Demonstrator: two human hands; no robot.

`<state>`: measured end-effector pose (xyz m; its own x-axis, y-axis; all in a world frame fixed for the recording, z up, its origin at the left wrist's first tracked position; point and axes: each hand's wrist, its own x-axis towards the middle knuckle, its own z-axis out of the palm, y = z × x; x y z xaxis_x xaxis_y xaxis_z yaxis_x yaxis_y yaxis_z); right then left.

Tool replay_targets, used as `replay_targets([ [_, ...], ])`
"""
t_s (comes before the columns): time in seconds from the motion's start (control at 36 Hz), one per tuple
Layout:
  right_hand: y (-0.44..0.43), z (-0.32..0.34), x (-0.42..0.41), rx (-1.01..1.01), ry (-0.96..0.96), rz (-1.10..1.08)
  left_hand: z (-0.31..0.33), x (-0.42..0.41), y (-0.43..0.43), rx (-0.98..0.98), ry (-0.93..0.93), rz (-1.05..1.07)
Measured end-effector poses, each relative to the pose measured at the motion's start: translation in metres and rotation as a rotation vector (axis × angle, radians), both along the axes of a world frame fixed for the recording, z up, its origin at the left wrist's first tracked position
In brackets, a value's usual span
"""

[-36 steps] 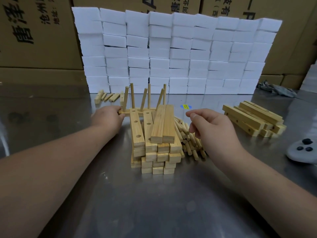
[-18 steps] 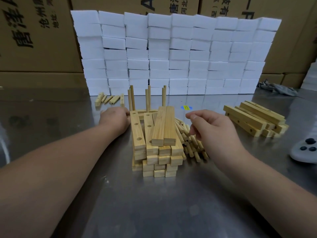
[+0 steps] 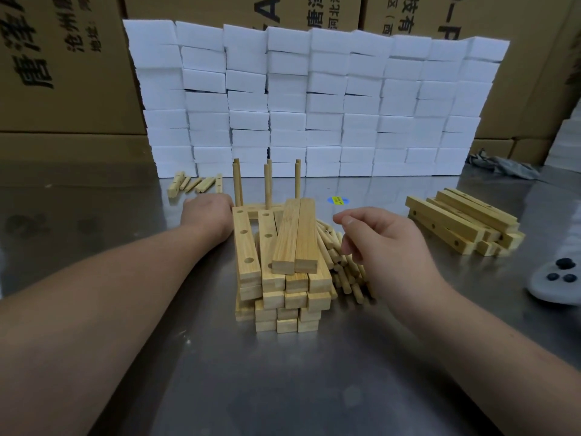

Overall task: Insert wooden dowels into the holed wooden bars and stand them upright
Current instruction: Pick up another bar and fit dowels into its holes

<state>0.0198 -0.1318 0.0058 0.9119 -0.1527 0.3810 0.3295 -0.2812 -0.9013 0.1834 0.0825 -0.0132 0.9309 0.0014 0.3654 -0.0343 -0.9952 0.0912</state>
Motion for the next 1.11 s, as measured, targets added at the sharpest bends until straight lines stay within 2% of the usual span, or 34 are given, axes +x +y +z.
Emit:
replay_targets([
  [0.25, 0.001, 0.000, 0.000, -0.002, 0.006, 0.017, -0.002, 0.014, -0.001, 0.047, -0.045, 0.007],
  [0.89, 0.001, 0.000, -0.002, -0.009, 0.025, -0.003, -0.012, 0.030, 0.003, 0.012, -0.088, -0.007],
  [1.11, 0.001, 0.000, -0.001, -0.029, 0.044, 0.005, -0.012, 0.030, 0.004, 0.033, -0.025, -0.027],
])
